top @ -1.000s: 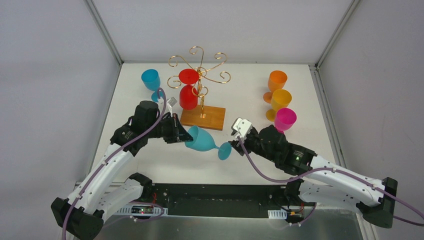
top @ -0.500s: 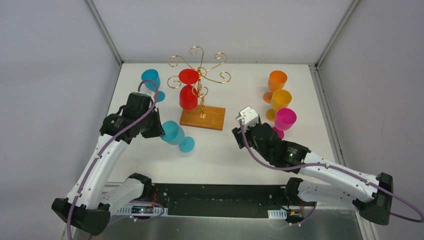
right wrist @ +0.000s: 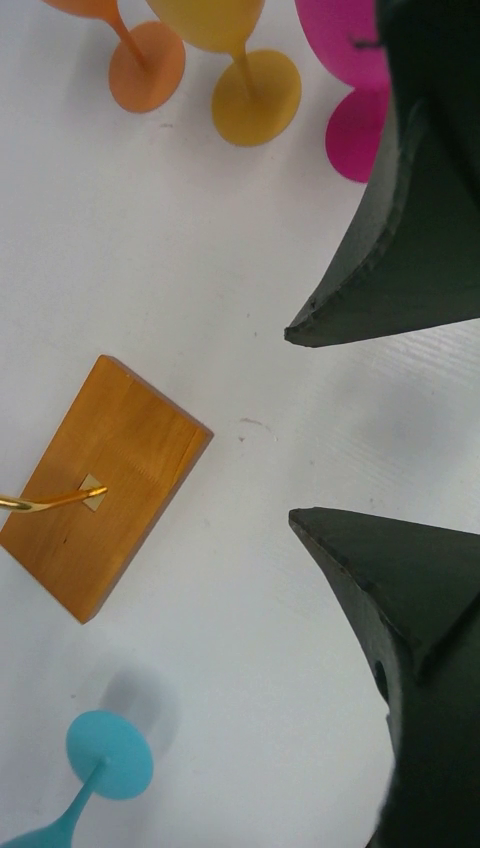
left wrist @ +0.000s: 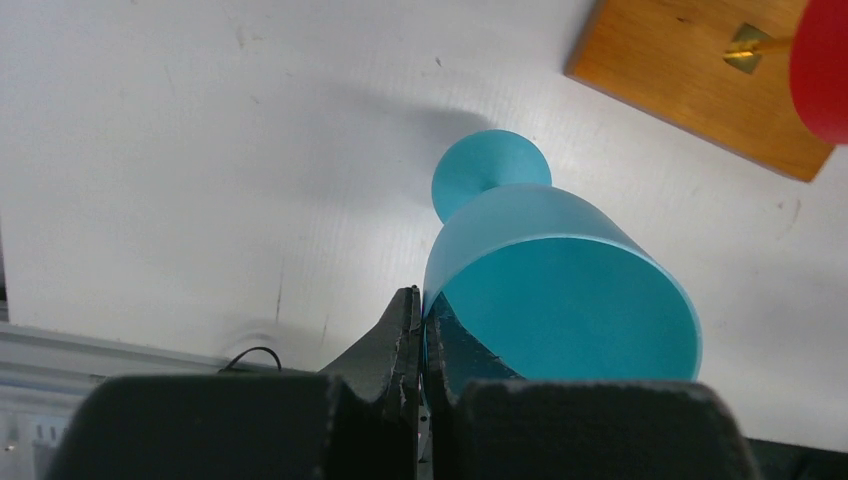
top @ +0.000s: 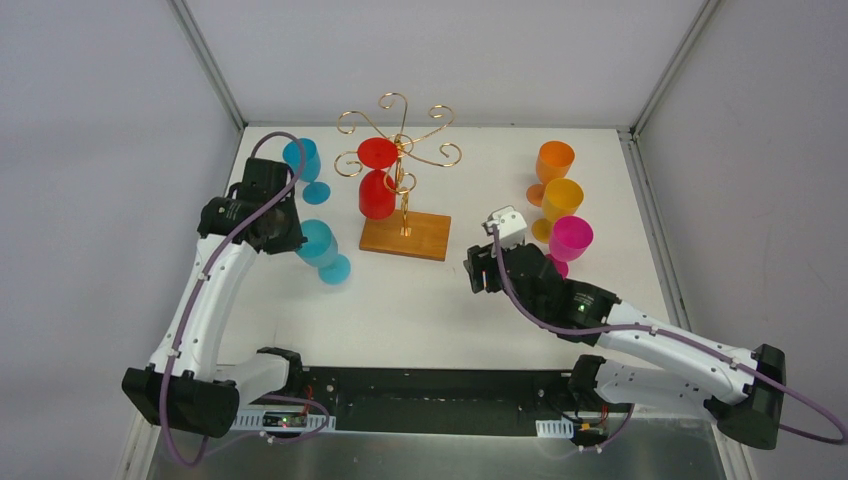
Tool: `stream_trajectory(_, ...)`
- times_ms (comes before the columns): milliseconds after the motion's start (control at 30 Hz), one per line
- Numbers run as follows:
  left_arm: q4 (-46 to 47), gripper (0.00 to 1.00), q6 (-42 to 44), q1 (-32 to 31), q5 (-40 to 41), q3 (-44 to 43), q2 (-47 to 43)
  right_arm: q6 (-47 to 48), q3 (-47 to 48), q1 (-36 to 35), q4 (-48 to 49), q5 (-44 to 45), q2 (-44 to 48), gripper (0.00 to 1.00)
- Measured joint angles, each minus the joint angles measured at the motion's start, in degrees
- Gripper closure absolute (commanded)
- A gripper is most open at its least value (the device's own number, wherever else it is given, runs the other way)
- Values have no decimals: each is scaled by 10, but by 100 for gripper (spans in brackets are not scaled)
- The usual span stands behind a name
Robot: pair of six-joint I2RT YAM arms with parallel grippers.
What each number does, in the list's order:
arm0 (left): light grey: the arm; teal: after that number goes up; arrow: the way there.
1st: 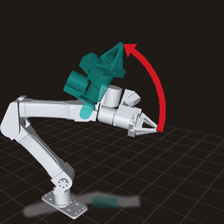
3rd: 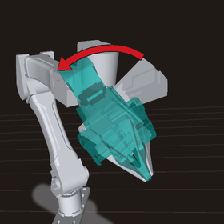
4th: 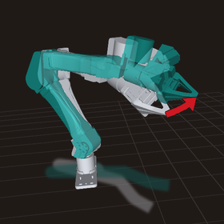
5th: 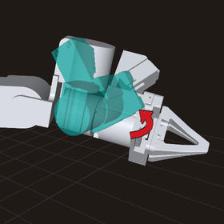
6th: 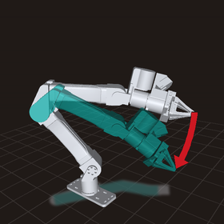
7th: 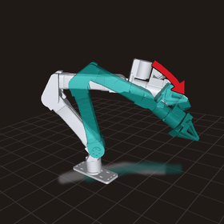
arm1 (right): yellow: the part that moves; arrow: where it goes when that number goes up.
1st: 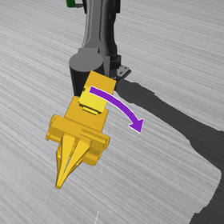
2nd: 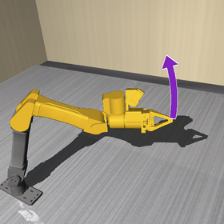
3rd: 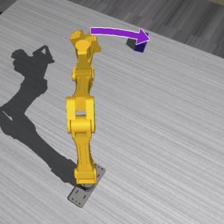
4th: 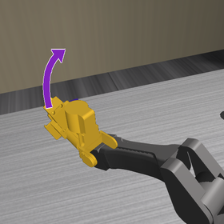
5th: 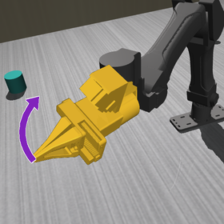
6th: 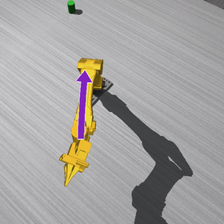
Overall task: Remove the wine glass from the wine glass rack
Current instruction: Place the wine glass at the center of the board.
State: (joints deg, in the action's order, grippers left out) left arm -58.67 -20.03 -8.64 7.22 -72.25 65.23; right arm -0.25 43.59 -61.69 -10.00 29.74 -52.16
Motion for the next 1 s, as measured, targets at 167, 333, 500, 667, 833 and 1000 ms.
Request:
stream_trajectory(167,7,100,-2,24,34,-13,49,-41,-16,0,12,5,12,37)
stream_trajectory(333,21,100,-3,64,43,-59,89,-74,-17,0,10,4,24,36)
stream_trajectory(500,45,100,-5,92,43,-96,135,-97,-22,1,-7,0,48,35)
stream_trajectory(667,65,100,-9,115,42,-113,189,-113,-31,1,-17,-4,77,33)
stream_trajectory(833,79,100,-17,133,43,-144,245,-124,-38,1,-28,-9,89,33)
stream_trajectory(1000,92,100,-20,136,44,-178,288,-127,-41,1,-38,-21,89,33)
